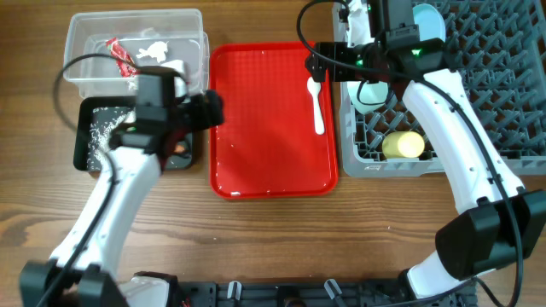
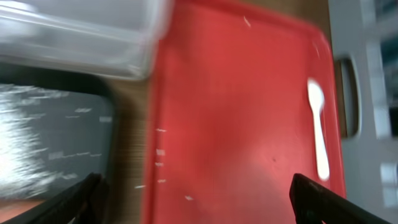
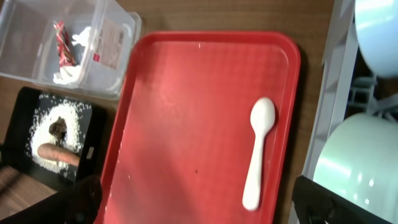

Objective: Sort waste into correct bins and load items into the dishwasher rack
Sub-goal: 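Grasp the white spoon on the red tray with right gripper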

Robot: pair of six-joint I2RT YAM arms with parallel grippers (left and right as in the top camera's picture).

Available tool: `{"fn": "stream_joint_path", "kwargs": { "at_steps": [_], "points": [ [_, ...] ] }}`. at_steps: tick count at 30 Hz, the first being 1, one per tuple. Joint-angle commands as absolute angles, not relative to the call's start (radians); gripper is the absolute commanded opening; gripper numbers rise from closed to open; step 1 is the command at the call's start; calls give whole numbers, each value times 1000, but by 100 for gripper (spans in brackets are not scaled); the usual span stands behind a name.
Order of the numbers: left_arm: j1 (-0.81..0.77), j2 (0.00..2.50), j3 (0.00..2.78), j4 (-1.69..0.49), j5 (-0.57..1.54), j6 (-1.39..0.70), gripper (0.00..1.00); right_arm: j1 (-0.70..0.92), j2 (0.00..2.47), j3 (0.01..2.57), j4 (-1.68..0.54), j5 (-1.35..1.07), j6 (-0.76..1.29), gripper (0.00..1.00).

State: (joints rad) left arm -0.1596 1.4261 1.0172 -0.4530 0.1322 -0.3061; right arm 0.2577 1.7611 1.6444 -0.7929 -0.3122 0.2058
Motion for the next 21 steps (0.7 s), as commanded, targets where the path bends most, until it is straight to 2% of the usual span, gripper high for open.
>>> {"fn": "stream_joint_path", "kwargs": {
  "at_steps": [1, 7, 10, 11, 18, 21],
  "points": [
    [-253, 1531, 1016, -405, 102, -250, 93, 259, 1813, 1647, -755, -277, 233, 94],
    [-244, 1556, 1016, -366, -2, -418, 92, 290, 1942, 1647, -701, -269, 249, 82],
    [-221, 1556, 1016, -362, -2, -461, 94, 323, 2017, 1647, -663, -171, 292, 81],
    [-220, 1556, 1016, -357, -2, -461, 100, 331, 2035, 1647, -649, -152, 292, 80],
    [-220, 1556, 1015, -355, -2, -460, 100, 382, 2135, 1647, -577, 126, 292, 78],
    [-220, 1556, 1015, -355, -2, -461, 100, 382, 2166, 1647, -562, 140, 288, 78]
  ]
}}
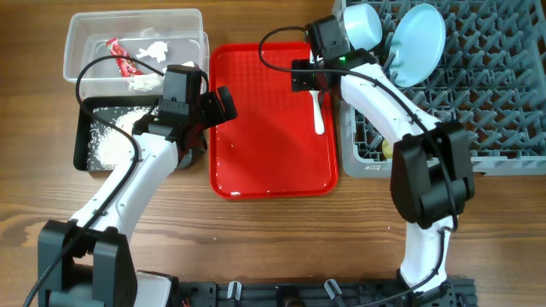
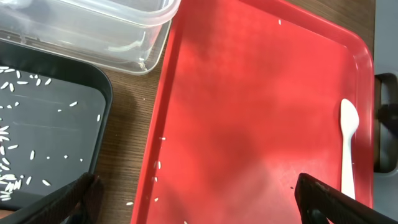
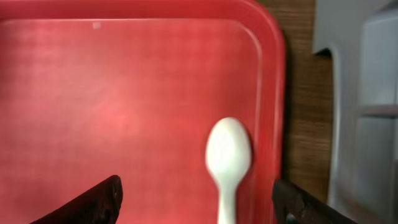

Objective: Sort waste into correct bins and load items into the dishwasher rack
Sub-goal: 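Grasp the white spoon on the red tray with right gripper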

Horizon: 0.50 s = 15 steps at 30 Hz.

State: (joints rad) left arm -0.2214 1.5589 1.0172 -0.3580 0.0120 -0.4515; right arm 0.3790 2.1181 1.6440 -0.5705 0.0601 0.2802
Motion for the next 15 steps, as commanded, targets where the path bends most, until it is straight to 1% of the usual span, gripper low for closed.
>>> {"fn": "stream_joint_path", "kwargs": {
  "at_steps": [1, 11, 15],
  "points": [
    [-220, 1556, 1015, -355, -2, -461, 100, 382, 2175, 1647, -561, 143, 289, 77],
    [-220, 1556, 1015, -355, -2, -461, 100, 382, 2235, 1647, -501, 138, 288, 75],
    [-220, 1556, 1015, -355, -2, -461, 100, 382, 2235, 1647, -482, 138, 265, 71]
  ]
}}
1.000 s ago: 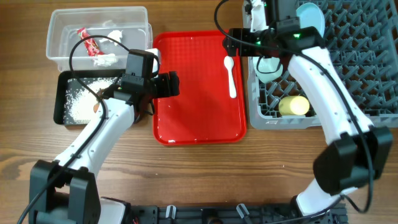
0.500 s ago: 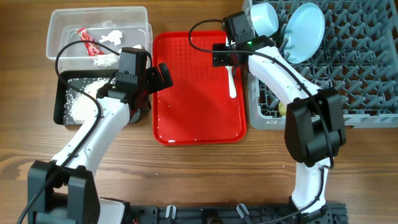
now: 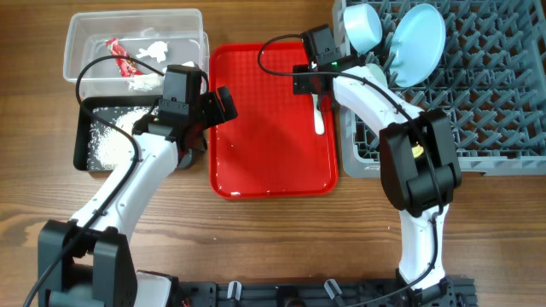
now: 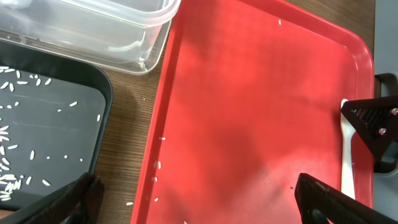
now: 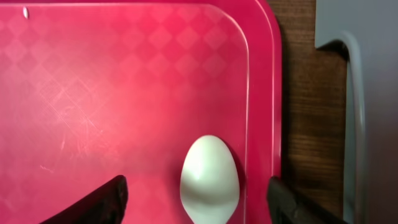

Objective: Sort waste into correct bins and load items into the dishwasher rack
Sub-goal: 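Grasp the white spoon on the red tray with right gripper, then place the white spoon into the dish rack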

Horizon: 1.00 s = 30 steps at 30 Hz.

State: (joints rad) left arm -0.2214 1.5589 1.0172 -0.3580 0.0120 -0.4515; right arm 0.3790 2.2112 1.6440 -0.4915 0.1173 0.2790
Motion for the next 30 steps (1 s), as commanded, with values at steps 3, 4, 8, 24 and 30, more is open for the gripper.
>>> {"fn": "stream_joint_path", "kwargs": {
  "at_steps": [3, 4, 8, 24, 30],
  "points": [
    [-220, 1556, 1015, -355, -2, -461, 100, 382, 2235, 1647, -482, 138, 263, 70],
    [-220, 1556, 1015, -355, -2, -461, 100, 382, 2237, 1647, -482, 138, 262, 70],
    [-220, 1556, 1015, -355, -2, -461, 100, 382, 2266, 1647, -487, 138, 261, 68],
    [-220, 1556, 1015, -355, -2, -461, 100, 395, 2302, 1647, -497, 111, 262, 27],
    [-220, 1556, 1015, -355, -2, -461, 100, 395, 2302, 1647, -517, 96, 260, 21]
  ]
}}
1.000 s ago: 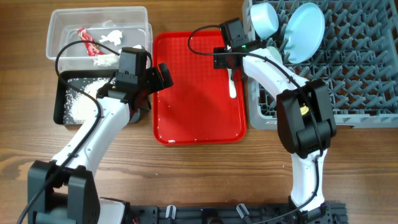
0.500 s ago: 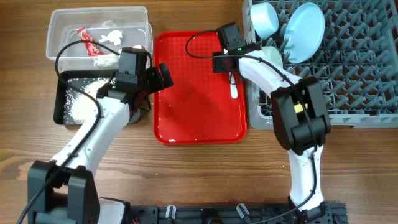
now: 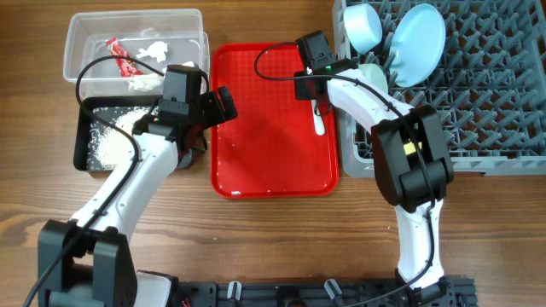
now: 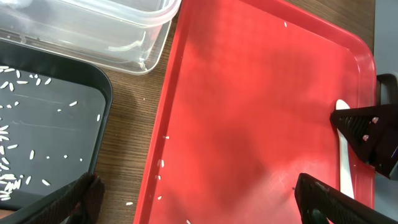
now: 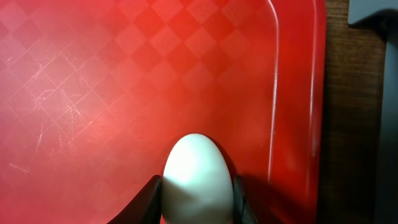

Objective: Sort waste into correct bins and load items into the dishwasher rack
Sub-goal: 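Place the white spoon into the dish rack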

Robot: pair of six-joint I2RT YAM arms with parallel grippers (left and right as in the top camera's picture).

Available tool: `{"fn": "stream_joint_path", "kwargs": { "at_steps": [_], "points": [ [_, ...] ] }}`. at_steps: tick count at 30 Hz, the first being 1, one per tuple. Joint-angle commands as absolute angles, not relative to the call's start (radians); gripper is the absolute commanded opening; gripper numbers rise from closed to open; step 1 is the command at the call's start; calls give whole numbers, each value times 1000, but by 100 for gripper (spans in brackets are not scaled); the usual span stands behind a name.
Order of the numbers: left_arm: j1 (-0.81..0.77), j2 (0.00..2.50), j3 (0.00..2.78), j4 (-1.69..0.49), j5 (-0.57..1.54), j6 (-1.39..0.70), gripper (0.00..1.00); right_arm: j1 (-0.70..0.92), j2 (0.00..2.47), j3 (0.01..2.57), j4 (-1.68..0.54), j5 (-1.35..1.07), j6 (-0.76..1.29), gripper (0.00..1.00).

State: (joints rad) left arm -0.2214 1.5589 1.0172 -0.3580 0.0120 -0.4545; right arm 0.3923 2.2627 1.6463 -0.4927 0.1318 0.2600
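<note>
A white plastic spoon (image 3: pixel 318 117) lies along the right side of the red tray (image 3: pixel 264 128). My right gripper (image 3: pixel 312 83) is down on its bowl end. In the right wrist view the spoon's bowl (image 5: pixel 198 174) sits between the two fingers (image 5: pixel 153 200), which press both its sides, so my right gripper (image 5: pixel 198 200) is shut on the spoon. My left gripper (image 3: pixel 217 104) hovers at the tray's left edge, open and empty (image 4: pixel 199 194). Its view shows the spoon's handle (image 4: pixel 344 163).
A clear bin (image 3: pixel 136 47) with wrappers stands at the back left, with a black tray (image 3: pixel 102 136) of rice in front of it. The grey dishwasher rack (image 3: pixel 478 102) on the right holds a pale blue cup (image 3: pixel 363 26) and plate (image 3: pixel 422 34).
My right gripper's fingers stood wide apart on either side of the spoon's bowl; now they are shut against it and the camera is closer. The left arm has not moved.
My right gripper was first over the rack's left edge while the left wrist view was blurred near the bins. Then the right gripper was above the spoon and the left held still at the tray's left edge. Later it was lower, open astride the bowl, now shut.
</note>
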Motion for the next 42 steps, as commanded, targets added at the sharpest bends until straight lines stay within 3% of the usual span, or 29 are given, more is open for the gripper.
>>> {"fn": "stream_joint_path", "kwargs": {
  "at_steps": [1, 9, 19, 23, 25, 29, 33, 36, 37, 39, 42],
  "points": [
    [-220, 1556, 1015, -355, -2, -461, 100, 395, 2301, 1649, -524, 89, 259, 21],
    [-220, 1556, 1015, -355, -2, -460, 100, 395, 2158, 1649, -578, 43, 246, 21],
    [-220, 1556, 1015, -355, -2, -461, 100, 357, 1773, 1649, -791, 44, 265, 21],
    [-220, 1556, 1015, -355, -2, -461, 100, 265, 1620, 1649, -934, 45, 301, 15],
    [-220, 1556, 1015, -355, -2, -460, 100, 195, 1582, 1649, -999, 82, 372, 9],
    [-220, 1556, 1015, -355, -2, -460, 100, 26, 1576, 1648, -1079, 90, 451, 16],
    [-220, 1556, 1015, -355, -2, -461, 100, -150, 1581, 1638, -1069, 99, 584, 16],
    [-220, 1556, 1015, -355, -2, -461, 100, -212, 1582, 1573, -1044, 202, 887, 14],
    [-220, 1556, 1015, -355, -2, -461, 100, -215, 1583, 1518, -1037, 249, 1076, 9],
    [-220, 1556, 1015, -355, -2, -461, 100, -213, 1585, 1418, -951, 265, 1240, 8],
    [-220, 1556, 1015, -355, -2, -460, 100, -213, 1602, 1263, -740, 235, 1259, 11]
  ]
}}
